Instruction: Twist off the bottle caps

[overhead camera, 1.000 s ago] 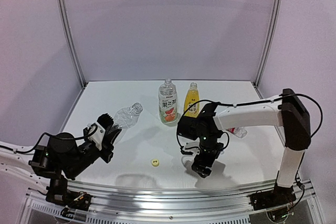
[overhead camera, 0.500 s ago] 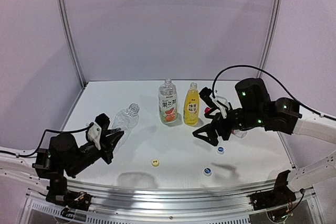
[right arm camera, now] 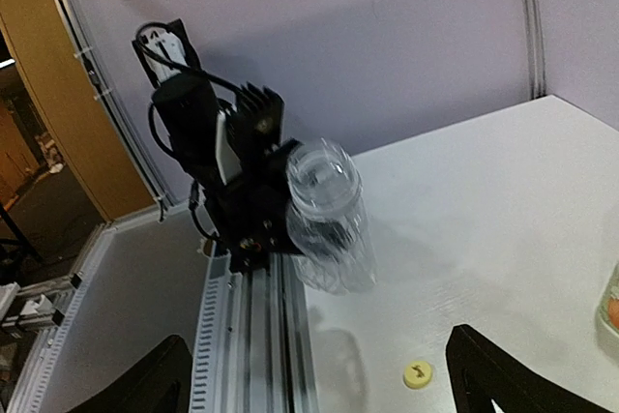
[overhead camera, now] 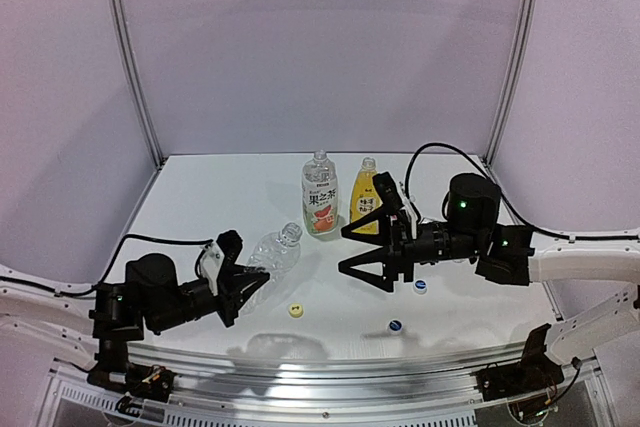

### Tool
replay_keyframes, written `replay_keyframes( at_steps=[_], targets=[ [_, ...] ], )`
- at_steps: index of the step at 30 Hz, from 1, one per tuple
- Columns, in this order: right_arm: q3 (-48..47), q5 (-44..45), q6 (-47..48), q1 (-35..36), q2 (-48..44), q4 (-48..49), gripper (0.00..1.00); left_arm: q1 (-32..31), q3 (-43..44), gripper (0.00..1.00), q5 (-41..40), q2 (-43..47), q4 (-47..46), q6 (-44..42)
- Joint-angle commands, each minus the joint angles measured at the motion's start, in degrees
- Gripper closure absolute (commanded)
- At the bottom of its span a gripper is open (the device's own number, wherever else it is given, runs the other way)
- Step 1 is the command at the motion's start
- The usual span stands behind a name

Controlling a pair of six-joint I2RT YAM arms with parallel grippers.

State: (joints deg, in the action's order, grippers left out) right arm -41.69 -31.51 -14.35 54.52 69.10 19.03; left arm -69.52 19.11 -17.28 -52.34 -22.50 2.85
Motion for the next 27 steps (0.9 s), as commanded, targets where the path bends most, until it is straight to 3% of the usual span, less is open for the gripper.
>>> replay_keyframes(
  at_steps=[1, 8, 16, 27],
  targets=[
    [0.6, -4.0, -5.8, 0.4, 0.9, 12.6, 0.04, 0.7, 2.8, 1.00, 7.3, -3.9, -3.4, 2.8],
    [-1.0, -0.6, -3.8, 1.3, 2.5, 9.5, 0.08, 0.8, 5.2, 1.00, 12.6, -8.8, -3.5, 4.2],
    [-3.9, -0.9, -1.9, 2.7, 6.0, 6.3, 0.27, 0.7, 7.2, 1.00, 18.8, -12.5, -3.3, 4.8],
    [-6.2, -1.6, 0.2, 3.2, 8.5, 2.4, 0.53, 0.7, 7.7, 1.00, 20.1, -12.7, -2.9, 4.8]
  ],
)
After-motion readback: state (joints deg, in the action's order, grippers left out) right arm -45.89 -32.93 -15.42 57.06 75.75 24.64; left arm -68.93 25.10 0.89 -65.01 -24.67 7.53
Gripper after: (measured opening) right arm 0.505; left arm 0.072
